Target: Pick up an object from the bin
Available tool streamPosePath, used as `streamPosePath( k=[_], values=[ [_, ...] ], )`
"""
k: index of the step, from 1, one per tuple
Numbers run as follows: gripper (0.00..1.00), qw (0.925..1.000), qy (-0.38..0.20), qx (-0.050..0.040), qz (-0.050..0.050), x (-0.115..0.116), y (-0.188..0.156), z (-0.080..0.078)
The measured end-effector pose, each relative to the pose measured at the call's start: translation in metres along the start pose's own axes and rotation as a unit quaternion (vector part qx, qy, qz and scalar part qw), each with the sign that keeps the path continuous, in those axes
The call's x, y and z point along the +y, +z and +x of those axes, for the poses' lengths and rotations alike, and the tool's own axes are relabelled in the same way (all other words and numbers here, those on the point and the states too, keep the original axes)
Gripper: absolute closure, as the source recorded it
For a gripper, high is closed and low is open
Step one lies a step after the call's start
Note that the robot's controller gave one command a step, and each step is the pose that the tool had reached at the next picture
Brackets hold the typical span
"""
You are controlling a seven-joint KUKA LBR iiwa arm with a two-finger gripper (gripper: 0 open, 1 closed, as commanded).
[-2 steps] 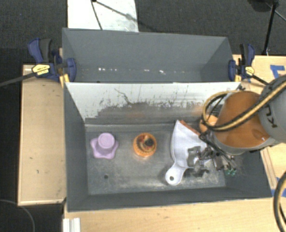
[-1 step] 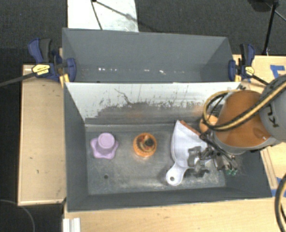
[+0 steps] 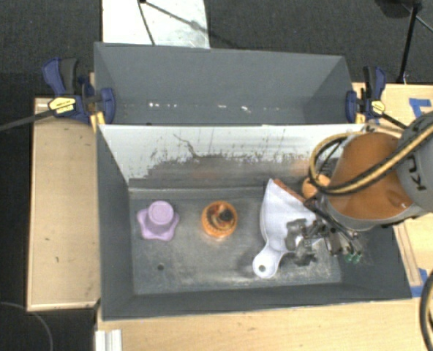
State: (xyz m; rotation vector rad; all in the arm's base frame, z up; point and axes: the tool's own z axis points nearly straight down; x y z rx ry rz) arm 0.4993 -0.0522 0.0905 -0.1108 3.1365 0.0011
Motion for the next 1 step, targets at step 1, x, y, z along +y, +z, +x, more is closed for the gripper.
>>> streamPosePath(
  k=[1],
  values=[
    [1.00, 1.0000, 0.000, 0.0001, 0.000, -0.0001, -0.0075, -0.0001]
  ],
)
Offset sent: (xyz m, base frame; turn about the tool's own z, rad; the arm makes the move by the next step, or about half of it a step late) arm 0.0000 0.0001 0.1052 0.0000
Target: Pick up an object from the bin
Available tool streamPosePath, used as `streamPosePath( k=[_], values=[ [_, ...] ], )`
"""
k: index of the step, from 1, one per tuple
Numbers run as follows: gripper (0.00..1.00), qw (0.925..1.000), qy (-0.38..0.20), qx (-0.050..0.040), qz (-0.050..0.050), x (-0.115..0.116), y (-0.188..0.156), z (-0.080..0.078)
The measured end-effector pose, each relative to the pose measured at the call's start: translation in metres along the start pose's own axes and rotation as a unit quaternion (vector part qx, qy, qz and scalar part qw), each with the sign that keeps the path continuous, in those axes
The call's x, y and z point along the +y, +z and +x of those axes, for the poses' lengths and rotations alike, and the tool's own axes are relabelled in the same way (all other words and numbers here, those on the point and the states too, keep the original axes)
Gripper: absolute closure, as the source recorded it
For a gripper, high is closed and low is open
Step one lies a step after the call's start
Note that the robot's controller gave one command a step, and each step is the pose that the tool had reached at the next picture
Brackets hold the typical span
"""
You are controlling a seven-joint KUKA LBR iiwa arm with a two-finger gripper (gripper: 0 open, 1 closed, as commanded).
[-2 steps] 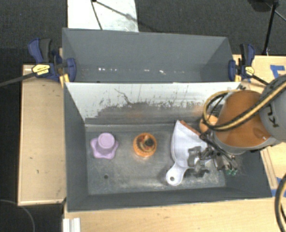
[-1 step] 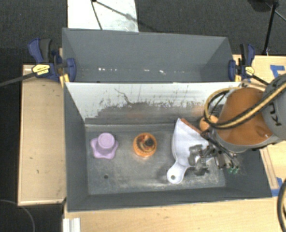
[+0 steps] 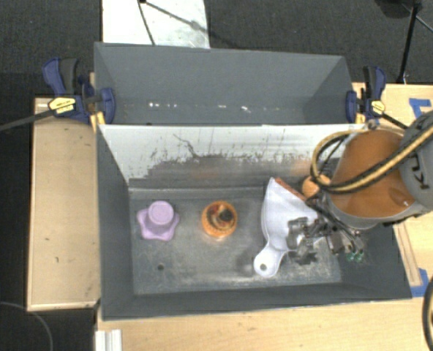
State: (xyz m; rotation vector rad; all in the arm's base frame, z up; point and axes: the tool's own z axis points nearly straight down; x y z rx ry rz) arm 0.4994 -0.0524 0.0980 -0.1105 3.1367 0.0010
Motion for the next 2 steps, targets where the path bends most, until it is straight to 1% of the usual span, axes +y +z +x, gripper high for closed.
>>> streamPosePath(
  k=[1, 2],
  values=[
    [1.00, 1.0000, 0.000, 0.0040, -0.001, 0.000, -0.013, 0.002],
    [1.00, 1.0000, 0.000, 0.0018, 0.000, 0.000, -0.034, 0.001]
  ],
)
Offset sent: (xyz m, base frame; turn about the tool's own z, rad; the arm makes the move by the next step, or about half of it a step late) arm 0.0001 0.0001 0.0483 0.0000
